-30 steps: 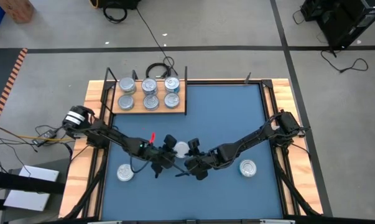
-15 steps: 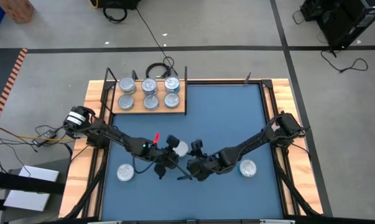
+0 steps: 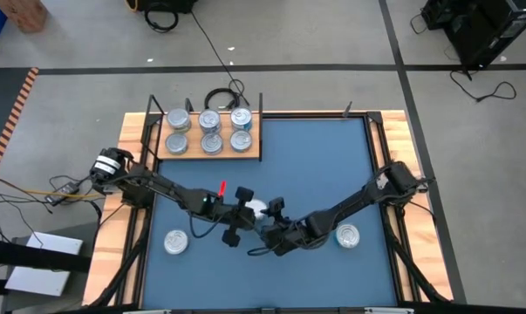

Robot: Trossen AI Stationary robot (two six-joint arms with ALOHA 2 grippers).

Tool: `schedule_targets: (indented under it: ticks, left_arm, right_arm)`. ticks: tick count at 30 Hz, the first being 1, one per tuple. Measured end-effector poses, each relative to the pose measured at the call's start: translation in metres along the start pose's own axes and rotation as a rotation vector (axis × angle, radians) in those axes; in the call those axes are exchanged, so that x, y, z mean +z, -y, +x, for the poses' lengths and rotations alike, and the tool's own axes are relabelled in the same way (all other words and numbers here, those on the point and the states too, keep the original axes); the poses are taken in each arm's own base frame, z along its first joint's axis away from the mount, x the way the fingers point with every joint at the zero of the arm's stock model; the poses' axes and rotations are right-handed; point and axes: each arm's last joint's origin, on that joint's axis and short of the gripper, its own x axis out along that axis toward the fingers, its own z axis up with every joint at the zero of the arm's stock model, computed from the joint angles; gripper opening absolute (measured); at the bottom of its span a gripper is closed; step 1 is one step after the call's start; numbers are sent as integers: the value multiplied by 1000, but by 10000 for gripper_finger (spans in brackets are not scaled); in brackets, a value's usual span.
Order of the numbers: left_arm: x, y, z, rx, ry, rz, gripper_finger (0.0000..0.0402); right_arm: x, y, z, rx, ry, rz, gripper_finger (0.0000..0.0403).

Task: Stack canned seafood by type on shelf
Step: Stack the green tuna can on top of the green tuna can on the shelf

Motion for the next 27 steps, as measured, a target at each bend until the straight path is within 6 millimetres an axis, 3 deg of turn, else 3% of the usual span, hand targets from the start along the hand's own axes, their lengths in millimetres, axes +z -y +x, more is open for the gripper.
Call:
schedule_targets:
  ticks: [5, 11, 21, 27]
  left_arm:
    - [0, -2, 0, -6, 6, -18, 0]
    - [1, -2, 0, -17, 16, -27, 0]
    - [5, -2, 0, -41, 56, -49, 0]
    - [5, 0, 0, -67, 63, -50, 0]
  right_arm:
    - [-8, -21, 21, -146, -15, -22, 304]
    - [-5, -27, 24, -272, 9, -49, 298]
    - [-4, -18, 30, -163, 27, -27, 180]
    - [-5, -13, 33, -175, 22, -11, 144]
